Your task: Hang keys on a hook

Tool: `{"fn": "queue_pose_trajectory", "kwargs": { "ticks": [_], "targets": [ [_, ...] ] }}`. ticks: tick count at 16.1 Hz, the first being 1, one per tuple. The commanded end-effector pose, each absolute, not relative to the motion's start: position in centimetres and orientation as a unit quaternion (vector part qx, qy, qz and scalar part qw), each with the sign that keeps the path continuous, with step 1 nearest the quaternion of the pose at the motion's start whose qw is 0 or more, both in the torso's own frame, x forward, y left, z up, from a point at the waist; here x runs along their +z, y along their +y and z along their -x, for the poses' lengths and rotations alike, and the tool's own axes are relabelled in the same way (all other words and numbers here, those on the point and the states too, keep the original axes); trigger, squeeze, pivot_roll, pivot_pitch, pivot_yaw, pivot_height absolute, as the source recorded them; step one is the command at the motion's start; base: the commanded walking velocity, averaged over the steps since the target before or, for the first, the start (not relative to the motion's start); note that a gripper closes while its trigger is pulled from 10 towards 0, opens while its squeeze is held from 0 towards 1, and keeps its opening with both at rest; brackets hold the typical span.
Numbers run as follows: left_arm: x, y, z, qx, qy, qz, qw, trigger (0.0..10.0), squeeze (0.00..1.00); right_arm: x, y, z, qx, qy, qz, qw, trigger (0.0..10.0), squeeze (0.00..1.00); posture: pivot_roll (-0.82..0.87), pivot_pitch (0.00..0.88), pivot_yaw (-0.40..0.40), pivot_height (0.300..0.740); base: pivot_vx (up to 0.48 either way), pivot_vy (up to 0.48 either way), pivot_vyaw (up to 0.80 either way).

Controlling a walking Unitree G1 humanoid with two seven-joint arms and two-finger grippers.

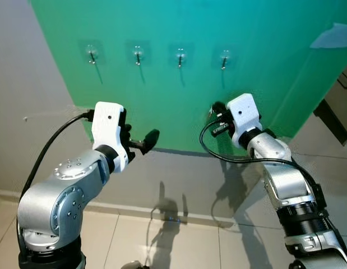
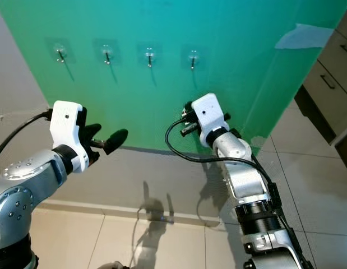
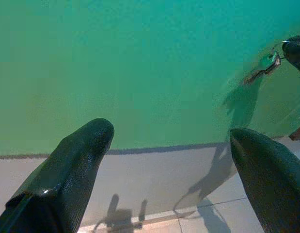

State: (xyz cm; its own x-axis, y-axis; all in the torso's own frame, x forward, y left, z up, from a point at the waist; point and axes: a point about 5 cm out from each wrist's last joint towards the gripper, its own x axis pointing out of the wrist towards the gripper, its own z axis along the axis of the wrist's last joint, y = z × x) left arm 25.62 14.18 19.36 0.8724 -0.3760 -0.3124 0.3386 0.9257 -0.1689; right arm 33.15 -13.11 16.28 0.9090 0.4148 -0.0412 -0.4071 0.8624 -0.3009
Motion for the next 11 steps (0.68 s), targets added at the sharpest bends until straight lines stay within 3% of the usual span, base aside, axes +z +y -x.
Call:
{"fn": "queue_pose_trajectory", "kwargs": {
  "ticks": [1, 9, 10, 11],
  "targets": [
    [19.9, 13.9, -25.4, -0.191, 0.167, 0.056, 0.966, 10.0, 0.0, 17.5, -13.1, -33.8, 0.217, -0.024, 0.158, 0.963, 0.0, 0.0, -0.02, 0.0, -0.014, 0.74, 0.0, 0.0, 0.0],
    [19.6, 13.2, -25.5, -0.196, 0.18, 0.057, 0.962, 10.0, 0.0, 18.3, -12.5, -34.4, 0.226, -0.022, 0.156, 0.961, 0.0, 0.0, -0.02, 0.0, -0.019, 0.74, 0.0, 0.0, 0.0],
    [19.5, 13.1, -25.5, -0.196, 0.181, 0.056, 0.962, 10.0, 0.0, 18.0, -12.5, -34.5, 0.225, -0.008, 0.156, 0.962, 10.0, 0.0, -0.03, 0.0, -0.02, 0.74, 0.0, 0.0, 0.0],
    [19.5, 13.1, -25.5, -0.196, 0.181, 0.056, 0.962, 10.0, 0.0, 18.1, -12.5, -34.4, 0.223, -0.011, 0.159, 0.962, 10.0, 0.0, -0.03, 0.0, -0.02, 0.74, 0.0, 0.0, 0.0]
  ]
}}
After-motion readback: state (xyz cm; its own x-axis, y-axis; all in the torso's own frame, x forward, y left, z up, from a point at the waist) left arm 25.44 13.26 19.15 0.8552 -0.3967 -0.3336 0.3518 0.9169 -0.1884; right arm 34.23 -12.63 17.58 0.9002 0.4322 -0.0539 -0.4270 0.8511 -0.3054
